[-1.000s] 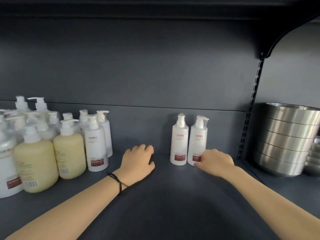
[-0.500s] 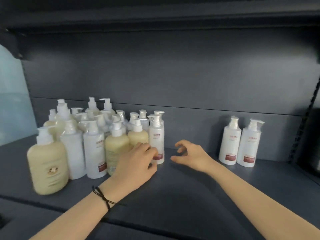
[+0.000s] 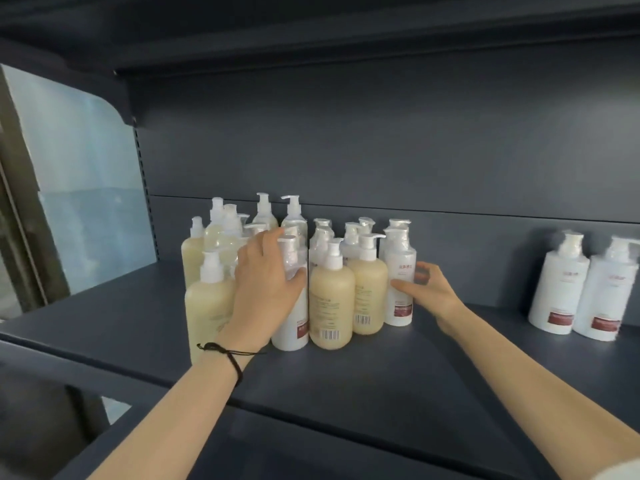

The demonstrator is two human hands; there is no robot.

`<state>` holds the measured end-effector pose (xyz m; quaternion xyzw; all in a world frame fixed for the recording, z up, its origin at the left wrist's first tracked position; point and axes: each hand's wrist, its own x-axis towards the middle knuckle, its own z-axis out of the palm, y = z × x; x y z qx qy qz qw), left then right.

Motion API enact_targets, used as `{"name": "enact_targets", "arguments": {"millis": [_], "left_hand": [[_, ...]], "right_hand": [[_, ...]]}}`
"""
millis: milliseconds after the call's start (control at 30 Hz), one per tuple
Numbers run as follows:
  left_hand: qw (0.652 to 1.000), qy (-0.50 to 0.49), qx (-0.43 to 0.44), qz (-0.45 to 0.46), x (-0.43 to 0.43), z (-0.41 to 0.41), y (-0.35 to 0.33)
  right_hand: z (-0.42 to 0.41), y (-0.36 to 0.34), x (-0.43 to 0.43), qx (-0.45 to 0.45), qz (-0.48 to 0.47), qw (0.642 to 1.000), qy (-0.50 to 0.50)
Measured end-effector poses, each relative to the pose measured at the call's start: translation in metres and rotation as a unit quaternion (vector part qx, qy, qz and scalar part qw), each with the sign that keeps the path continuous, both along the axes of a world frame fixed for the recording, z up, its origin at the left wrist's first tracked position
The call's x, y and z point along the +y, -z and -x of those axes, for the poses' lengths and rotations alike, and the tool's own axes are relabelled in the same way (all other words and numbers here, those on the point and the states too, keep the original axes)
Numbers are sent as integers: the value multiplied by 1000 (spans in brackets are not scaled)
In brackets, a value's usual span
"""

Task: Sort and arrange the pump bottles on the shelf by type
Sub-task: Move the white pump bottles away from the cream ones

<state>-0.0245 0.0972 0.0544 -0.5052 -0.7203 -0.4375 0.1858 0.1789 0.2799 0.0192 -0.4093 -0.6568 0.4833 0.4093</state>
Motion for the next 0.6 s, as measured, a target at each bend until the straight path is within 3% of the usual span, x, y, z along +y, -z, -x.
{"name": "enact_targets", "arguments": {"millis": [333, 600], "left_hand": [[994, -27, 60, 86, 3, 9, -9], [995, 38, 26, 92, -14, 4, -19]], "right_hand": [[-3, 7, 6, -25, -33, 999, 1], [-30, 8, -12, -23, -38, 999, -9]]}}
